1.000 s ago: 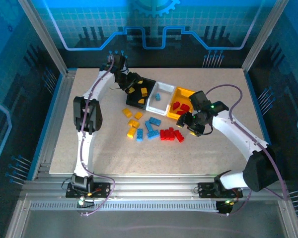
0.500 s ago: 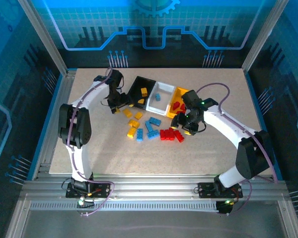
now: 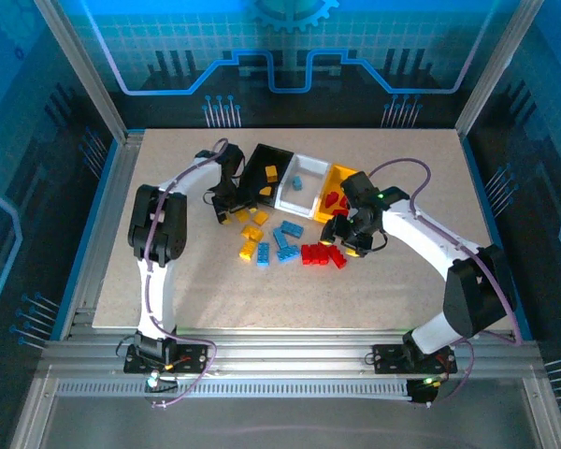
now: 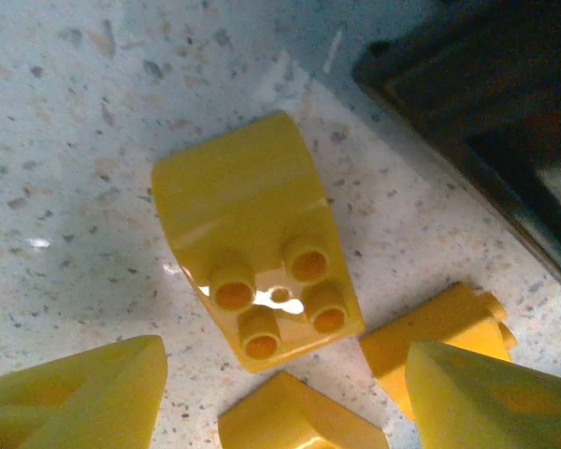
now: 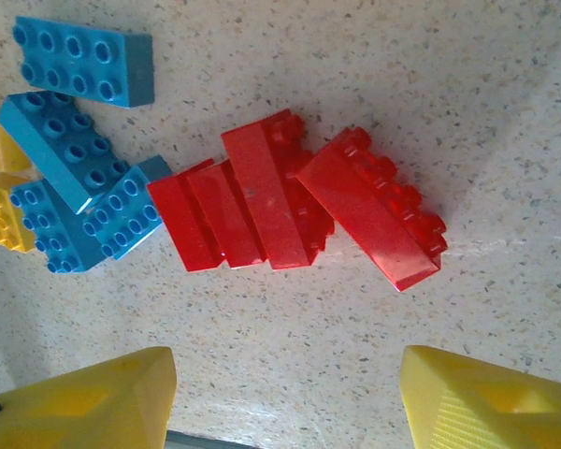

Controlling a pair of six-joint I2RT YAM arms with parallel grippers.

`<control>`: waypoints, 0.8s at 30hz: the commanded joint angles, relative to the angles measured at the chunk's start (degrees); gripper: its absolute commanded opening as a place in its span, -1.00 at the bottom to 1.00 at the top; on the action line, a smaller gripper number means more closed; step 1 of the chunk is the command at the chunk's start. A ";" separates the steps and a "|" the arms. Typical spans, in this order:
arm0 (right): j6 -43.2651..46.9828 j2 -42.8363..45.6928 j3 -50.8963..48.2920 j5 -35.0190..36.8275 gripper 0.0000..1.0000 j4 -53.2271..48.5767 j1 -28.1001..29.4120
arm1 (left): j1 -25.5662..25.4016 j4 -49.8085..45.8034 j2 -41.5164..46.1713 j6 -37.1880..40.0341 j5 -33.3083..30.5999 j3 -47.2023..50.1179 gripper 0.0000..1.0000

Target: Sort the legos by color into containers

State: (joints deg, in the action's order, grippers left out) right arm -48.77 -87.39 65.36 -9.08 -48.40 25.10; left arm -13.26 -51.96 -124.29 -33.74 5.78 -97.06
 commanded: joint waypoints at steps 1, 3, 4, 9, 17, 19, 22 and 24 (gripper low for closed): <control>0.60 1.43 -0.67 -0.54 0.33 -0.33 -0.03 | -0.06 0.84 -1.19 -2.26 -3.18 -1.82 0.37; 0.44 1.26 -0.76 -0.67 0.33 -0.29 -0.05 | -0.10 1.07 -1.89 -3.12 -3.80 -2.07 0.37; 0.42 1.18 -0.85 -0.72 0.33 -0.20 -0.06 | -0.09 1.08 -2.31 -3.54 -4.01 -2.24 0.36; 0.28 0.65 -0.59 -1.11 0.32 -0.03 -0.03 | -0.07 1.47 -3.15 -4.24 -4.90 -1.92 0.22; 0.36 0.47 -0.24 -1.02 0.32 0.15 -0.05 | 0.19 2.46 1.86 -2.62 -5.11 4.20 -0.24; 0.37 0.29 -0.19 -1.28 0.32 0.40 0.01 | 0.23 2.90 4.10 -2.02 -4.94 6.60 -0.24; 0.57 0.12 0.03 -1.38 0.32 0.40 0.03 | 0.16 4.05 8.58 -1.52 -4.30 11.31 -0.25; 0.76 0.03 0.16 -1.42 0.32 0.33 0.03 | 0.16 4.50 11.85 -1.51 -3.70 13.46 -0.25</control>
State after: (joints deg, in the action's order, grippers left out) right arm -48.75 -87.37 65.19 -9.52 -48.03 25.08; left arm -13.23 -47.70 -118.19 -36.91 1.28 -85.80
